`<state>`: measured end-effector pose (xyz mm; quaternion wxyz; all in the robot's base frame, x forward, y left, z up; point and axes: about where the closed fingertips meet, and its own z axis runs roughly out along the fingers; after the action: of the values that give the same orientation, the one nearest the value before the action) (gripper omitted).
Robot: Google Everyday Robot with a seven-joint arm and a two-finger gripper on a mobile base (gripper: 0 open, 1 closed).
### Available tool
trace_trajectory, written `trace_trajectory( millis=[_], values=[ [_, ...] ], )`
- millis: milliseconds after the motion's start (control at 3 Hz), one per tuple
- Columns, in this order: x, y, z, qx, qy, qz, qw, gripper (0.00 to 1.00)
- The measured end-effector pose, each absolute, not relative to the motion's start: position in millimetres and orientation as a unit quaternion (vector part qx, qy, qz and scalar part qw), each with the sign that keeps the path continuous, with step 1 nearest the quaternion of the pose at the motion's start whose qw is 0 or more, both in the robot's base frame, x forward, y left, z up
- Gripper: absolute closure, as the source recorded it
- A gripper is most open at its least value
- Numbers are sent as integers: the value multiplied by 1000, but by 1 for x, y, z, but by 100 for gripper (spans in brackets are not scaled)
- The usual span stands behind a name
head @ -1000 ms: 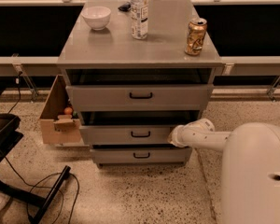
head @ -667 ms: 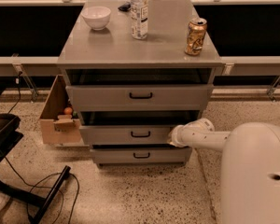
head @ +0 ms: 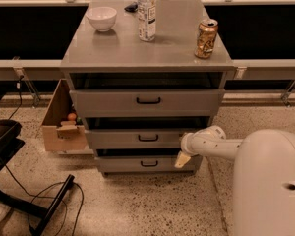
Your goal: Close middle drawer
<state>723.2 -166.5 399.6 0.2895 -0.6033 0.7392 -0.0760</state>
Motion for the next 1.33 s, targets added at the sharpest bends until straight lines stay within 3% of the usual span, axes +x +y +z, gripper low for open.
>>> trace_trajectory(
  millis=[333, 667, 1333],
  values=[
    [723, -166, 400, -603, 739, -76, 289, 15],
    [718, -166, 401, -606, 738, -77, 287, 46],
    [630, -178, 455, -681, 699, -113, 185, 93]
  ],
)
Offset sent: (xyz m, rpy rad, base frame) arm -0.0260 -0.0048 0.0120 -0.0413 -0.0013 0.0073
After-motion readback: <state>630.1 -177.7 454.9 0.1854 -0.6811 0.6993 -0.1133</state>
